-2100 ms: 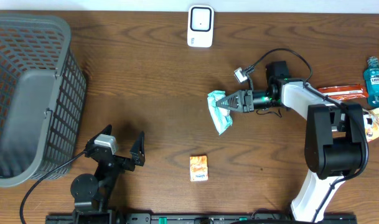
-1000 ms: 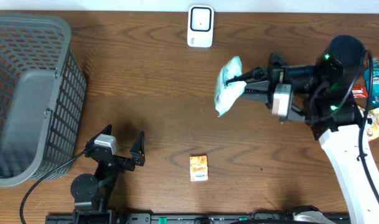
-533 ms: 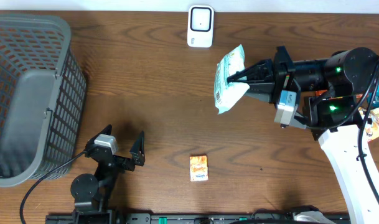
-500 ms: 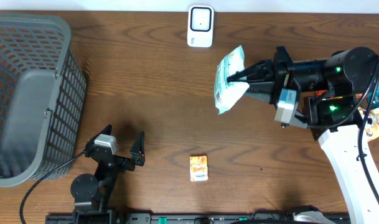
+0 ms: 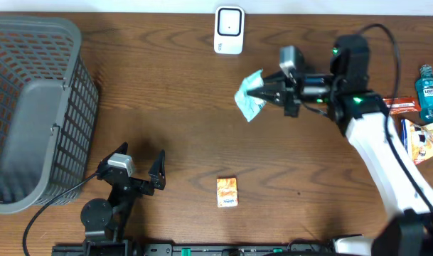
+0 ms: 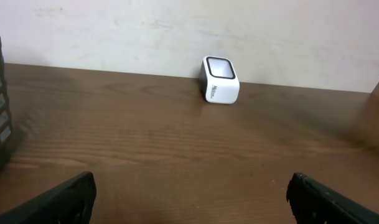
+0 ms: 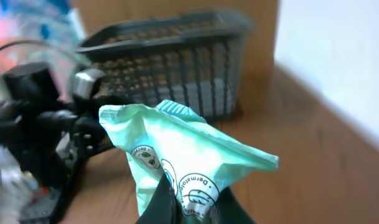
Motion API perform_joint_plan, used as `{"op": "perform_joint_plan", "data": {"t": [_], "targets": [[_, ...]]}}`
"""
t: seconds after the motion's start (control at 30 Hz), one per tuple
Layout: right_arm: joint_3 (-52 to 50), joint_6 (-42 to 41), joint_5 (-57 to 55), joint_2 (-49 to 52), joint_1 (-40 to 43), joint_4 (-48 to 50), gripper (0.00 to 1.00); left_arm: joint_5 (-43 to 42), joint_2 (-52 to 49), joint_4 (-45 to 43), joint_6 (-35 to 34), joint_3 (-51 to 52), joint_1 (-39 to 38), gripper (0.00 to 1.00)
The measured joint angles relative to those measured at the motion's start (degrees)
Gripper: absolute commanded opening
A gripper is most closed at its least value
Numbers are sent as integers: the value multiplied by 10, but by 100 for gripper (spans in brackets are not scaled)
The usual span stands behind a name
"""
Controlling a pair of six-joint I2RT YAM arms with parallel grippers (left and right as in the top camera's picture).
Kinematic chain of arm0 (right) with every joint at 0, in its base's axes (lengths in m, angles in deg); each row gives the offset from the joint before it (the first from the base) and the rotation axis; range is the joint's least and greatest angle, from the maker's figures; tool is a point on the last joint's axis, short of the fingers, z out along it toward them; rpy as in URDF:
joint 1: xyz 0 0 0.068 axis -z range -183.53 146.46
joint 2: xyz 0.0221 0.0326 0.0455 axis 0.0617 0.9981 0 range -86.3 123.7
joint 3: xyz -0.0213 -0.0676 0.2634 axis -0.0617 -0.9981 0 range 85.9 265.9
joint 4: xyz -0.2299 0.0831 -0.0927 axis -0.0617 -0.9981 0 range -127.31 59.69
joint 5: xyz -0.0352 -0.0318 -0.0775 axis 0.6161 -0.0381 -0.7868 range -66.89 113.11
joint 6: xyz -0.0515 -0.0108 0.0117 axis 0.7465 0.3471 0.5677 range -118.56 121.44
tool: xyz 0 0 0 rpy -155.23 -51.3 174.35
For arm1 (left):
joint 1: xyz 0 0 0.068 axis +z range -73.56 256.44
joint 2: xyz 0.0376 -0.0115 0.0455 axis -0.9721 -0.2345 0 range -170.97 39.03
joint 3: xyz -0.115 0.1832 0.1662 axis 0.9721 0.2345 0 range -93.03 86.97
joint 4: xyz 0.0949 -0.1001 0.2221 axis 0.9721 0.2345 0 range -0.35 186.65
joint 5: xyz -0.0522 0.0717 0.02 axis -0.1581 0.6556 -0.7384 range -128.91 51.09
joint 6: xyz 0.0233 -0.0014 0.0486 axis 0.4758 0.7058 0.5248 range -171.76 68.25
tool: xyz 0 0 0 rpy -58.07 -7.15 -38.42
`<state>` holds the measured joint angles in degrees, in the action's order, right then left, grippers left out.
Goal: Scan the item barcode
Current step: 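Hold the wipes pack against the white scanner face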
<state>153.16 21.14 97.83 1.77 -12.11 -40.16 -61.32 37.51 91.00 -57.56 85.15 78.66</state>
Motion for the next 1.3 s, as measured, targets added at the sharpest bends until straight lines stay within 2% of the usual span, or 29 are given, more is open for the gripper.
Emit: {"op": "perform_joint_plan", "data": {"t": [0.2, 0.43, 0.53, 0.67, 1.07, 1.17, 1.3], "targets": [[-1, -270, -186, 64, -7, 48, 1, 0, 0, 0, 0, 0, 0, 98], [7, -482, -336, 170, -19, 159, 1, 0, 0, 0, 0, 0, 0, 98], [46, -531, -359, 229, -19, 158, 1, 0, 0, 0, 0, 0, 0, 98], [147, -576, -376, 327, -22, 145, 1, 0, 0, 0, 0, 0, 0, 98], [520, -631, -466, 514, -54, -16, 1, 0, 0, 0, 0, 0, 0, 98], [560, -645, -482, 544, -59, -30, 2, 0, 0, 0, 0, 0, 0, 98], [564, -660, -504, 565, -61, -49, 2, 0, 0, 0, 0, 0, 0, 98]]}}
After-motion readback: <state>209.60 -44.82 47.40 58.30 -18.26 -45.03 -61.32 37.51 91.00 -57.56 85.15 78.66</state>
